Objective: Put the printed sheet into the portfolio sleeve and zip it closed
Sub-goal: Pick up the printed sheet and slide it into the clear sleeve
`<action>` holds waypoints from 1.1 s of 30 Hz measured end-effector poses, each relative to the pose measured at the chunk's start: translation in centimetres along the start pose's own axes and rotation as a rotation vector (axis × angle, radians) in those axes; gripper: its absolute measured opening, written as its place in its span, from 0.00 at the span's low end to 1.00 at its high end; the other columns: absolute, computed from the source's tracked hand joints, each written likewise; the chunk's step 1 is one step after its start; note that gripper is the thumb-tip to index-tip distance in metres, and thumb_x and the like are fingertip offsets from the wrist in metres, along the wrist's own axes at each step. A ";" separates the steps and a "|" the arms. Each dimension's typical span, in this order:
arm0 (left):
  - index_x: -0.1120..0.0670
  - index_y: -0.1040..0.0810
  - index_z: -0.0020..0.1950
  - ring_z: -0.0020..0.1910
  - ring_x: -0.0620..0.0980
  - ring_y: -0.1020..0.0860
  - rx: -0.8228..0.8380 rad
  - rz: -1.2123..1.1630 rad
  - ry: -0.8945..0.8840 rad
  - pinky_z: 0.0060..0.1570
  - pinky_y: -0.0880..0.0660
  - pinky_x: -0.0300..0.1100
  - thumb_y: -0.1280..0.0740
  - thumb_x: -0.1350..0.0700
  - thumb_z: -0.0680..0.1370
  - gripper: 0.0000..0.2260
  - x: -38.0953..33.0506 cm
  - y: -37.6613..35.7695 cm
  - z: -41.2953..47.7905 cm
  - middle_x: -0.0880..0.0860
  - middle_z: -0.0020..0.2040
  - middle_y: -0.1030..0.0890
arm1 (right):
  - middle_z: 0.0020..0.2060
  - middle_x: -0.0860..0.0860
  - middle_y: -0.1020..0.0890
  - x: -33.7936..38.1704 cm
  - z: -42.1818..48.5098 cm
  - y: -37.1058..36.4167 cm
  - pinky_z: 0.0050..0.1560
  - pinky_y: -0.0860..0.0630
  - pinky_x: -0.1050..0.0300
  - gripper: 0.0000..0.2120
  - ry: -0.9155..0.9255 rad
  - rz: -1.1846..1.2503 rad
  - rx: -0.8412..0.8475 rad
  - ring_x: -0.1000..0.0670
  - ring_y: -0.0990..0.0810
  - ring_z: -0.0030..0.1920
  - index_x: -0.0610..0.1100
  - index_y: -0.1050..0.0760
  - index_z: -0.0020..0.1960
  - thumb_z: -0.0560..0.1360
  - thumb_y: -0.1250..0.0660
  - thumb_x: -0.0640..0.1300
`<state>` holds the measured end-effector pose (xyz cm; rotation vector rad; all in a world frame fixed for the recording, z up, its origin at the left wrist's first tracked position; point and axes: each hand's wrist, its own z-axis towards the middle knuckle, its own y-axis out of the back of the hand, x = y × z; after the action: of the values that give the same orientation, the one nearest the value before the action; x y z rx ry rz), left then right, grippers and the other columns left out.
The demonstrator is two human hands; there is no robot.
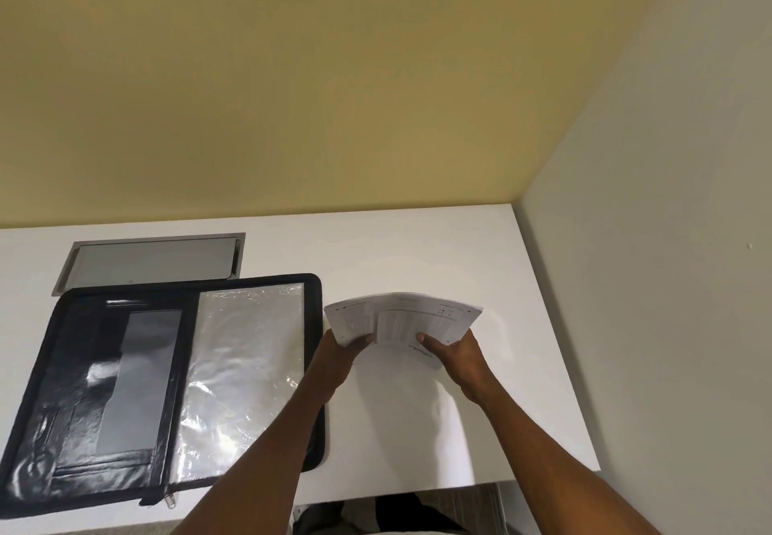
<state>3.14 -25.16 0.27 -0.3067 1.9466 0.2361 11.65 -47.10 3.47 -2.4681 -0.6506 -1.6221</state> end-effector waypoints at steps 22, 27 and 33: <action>0.52 0.16 0.62 0.55 0.56 0.14 -0.010 -0.130 0.140 0.50 0.17 0.48 0.26 0.50 0.77 0.14 -1.9 18.4 -1.8 0.54 0.56 0.13 | 0.42 0.61 0.13 6.5 4.1 -14.1 0.42 0.23 0.69 0.06 0.029 -0.165 0.296 0.62 0.15 0.40 0.49 0.17 0.55 0.78 0.27 0.45; 0.52 0.14 0.56 0.53 0.59 0.13 -0.082 -0.197 0.218 0.51 0.17 0.52 0.24 0.56 0.76 0.08 -2.0 23.7 0.0 0.56 0.54 0.12 | 0.57 0.48 0.13 6.3 5.1 -17.7 0.58 0.17 0.52 0.17 -0.014 -0.061 0.249 0.48 0.14 0.57 0.41 0.19 0.65 0.78 0.26 0.43; 0.59 0.15 0.56 0.50 0.60 0.13 -0.039 -0.209 0.223 0.49 0.17 0.50 0.23 0.58 0.75 0.11 -2.2 27.8 2.6 0.60 0.53 0.13 | 0.56 0.49 0.12 6.3 6.6 -20.3 0.50 0.18 0.63 0.14 -0.042 0.067 0.224 0.49 0.13 0.56 0.40 0.19 0.64 0.78 0.27 0.38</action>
<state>-2.76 2.21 1.92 -0.5792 2.1123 0.1061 10.98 -24.83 3.65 -2.3417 -0.7045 -1.3942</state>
